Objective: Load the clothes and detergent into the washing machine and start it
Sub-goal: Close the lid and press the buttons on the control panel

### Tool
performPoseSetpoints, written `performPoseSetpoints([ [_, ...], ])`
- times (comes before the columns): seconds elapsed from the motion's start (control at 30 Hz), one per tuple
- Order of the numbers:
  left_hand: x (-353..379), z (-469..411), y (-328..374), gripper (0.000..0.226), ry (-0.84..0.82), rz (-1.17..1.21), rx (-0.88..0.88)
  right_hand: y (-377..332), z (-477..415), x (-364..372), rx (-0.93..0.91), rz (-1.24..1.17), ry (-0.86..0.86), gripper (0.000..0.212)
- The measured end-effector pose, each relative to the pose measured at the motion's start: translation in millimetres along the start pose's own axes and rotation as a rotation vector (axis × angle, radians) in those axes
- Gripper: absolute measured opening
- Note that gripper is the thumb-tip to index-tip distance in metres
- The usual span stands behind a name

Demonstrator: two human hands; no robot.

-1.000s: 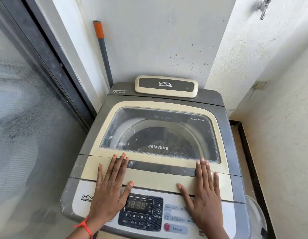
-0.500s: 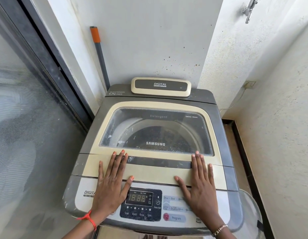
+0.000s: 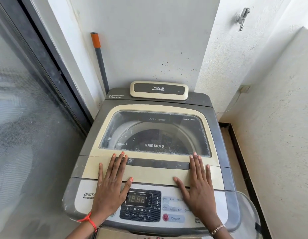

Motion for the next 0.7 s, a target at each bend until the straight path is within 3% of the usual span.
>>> performPoseSetpoints([
  [0.7, 0.5, 1.7, -0.5, 0.066, 0.017, -0.003, 0.007, 0.7, 1.1, 0.6, 0.002, -0.006, 0.004, 0.081],
])
Point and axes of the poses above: each hand's wrist, its own z-axis away from the middle knuckle, its own x-axis out of the palm, y = z × x, the point moved 10 cm from there along -z, towards the middle knuckle, and after that the axes turned 13 degrees about y, right-handed, at the moved point
